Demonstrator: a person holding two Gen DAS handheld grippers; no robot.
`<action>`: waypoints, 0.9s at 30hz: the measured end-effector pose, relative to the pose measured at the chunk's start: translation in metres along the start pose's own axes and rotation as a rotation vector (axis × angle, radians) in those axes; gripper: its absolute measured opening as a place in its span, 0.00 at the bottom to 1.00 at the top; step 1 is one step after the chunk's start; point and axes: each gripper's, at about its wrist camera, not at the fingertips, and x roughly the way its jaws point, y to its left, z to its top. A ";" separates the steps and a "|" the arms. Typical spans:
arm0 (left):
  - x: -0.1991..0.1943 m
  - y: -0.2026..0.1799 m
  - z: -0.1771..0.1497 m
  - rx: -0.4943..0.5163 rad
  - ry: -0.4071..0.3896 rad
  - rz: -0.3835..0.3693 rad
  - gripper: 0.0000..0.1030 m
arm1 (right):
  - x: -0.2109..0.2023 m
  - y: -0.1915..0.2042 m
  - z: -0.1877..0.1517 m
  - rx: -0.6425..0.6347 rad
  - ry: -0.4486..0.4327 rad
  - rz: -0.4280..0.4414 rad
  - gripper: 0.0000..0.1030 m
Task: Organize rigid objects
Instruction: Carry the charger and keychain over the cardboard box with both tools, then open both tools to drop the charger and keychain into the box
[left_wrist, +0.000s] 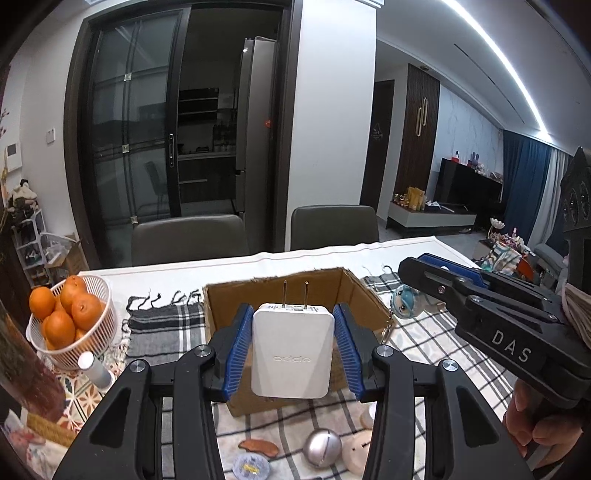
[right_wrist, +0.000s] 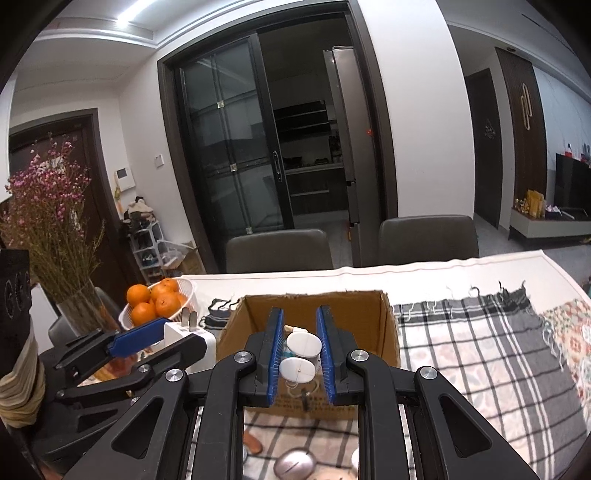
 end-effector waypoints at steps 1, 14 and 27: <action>0.003 0.002 0.004 0.001 0.003 0.001 0.43 | 0.003 0.001 0.002 -0.005 0.002 -0.002 0.19; 0.059 0.014 0.024 -0.032 0.098 0.007 0.43 | 0.054 -0.014 0.029 -0.034 0.060 -0.030 0.19; 0.117 0.018 0.015 -0.027 0.254 0.024 0.38 | 0.118 -0.038 0.014 -0.023 0.241 -0.038 0.19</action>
